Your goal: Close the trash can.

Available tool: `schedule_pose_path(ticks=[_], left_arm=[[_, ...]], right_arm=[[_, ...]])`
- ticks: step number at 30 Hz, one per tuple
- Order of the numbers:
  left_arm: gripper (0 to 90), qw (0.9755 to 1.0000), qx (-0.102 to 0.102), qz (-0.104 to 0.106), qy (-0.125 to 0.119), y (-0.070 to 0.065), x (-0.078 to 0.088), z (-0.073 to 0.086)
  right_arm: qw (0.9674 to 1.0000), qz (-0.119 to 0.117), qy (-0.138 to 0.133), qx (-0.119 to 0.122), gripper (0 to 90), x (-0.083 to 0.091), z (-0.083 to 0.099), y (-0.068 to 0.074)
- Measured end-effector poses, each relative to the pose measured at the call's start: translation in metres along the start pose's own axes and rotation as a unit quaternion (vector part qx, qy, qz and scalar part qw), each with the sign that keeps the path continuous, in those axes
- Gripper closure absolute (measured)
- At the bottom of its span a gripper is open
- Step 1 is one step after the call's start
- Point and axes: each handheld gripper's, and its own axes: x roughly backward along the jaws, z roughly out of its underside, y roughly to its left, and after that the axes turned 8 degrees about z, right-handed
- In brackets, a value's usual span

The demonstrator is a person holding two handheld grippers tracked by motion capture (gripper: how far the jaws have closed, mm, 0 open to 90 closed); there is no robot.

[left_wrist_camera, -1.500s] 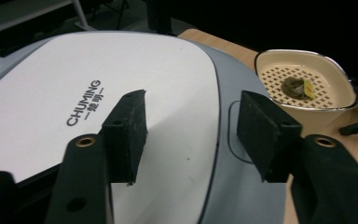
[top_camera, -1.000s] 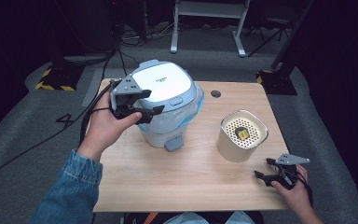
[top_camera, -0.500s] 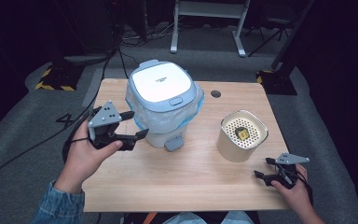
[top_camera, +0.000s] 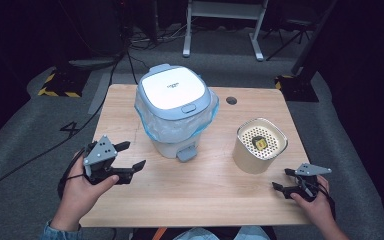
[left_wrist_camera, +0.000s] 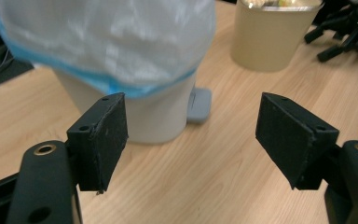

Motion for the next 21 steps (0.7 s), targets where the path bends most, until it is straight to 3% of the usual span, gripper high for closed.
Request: schedule_pose_path(ticks=[9,15,21], left_arm=[[25.0,0.9985,0.053,-0.007,0.012,0.008,-0.025,0.05],[24.5,0.9967,0.055,-0.022,0.055,0.011,-0.043,0.071],[23.4,0.9932,0.063,-0.033,0.093,0.012,-0.059,0.089]], right_arm=[[1.0,0.0,-0.001,0.001,17.8,0.0,0.0,0.0],[1.0,0.0,-0.001,0.001,17.8,0.0,0.0,0.0],[1.0,0.0,-0.001,0.001,17.8,0.0,0.0,0.0]])
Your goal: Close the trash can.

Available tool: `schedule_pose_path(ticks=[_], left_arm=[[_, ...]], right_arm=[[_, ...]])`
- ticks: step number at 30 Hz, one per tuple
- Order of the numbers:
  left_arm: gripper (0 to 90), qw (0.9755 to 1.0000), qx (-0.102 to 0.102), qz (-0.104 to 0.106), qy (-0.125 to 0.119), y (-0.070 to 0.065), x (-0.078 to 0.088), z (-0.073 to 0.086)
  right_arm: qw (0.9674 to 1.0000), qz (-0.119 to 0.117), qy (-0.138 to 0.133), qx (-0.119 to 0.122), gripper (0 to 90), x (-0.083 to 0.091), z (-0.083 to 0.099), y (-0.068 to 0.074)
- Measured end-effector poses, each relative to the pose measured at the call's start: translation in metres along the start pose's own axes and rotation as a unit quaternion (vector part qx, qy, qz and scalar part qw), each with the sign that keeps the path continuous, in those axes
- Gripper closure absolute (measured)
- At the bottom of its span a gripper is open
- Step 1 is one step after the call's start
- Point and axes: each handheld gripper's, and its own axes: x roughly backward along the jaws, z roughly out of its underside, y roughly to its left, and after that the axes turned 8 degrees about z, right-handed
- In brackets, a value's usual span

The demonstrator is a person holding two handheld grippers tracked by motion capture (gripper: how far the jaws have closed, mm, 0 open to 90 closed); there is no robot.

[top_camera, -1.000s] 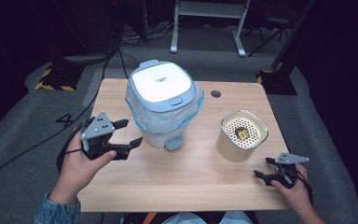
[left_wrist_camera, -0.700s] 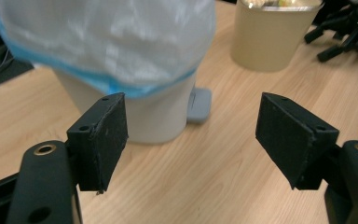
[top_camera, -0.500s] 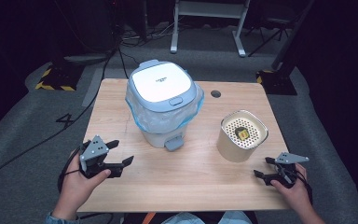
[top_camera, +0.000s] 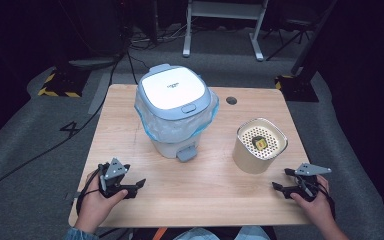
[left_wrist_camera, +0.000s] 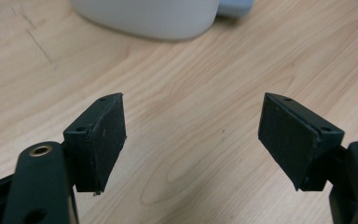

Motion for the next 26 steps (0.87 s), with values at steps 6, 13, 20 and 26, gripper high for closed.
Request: schedule_pose_path(ticks=[6,13,20,26], left_arm=[[21.8,0.9993,0.01,-0.007,0.035,0.003,-0.013,0.012],[17.7,0.9978,-0.003,-0.027,0.06,0.007,-0.022,0.021],[14.4,0.9989,0.023,-0.018,0.037,0.012,-0.023,0.026],[13.3,0.9987,0.025,-0.023,0.038,0.011,-0.024,0.026]], right_arm=[[1.0,0.0,0.0,0.0,17.8,0.0,0.0,0.0],[1.0,0.0,0.0,0.0,17.8,0.0,0.0,0.0],[1.0,0.0,0.0,0.0,17.8,0.0,0.0,0.0],[1.0,0.0,0.0,0.0,17.8,0.0,0.0,0.0]])
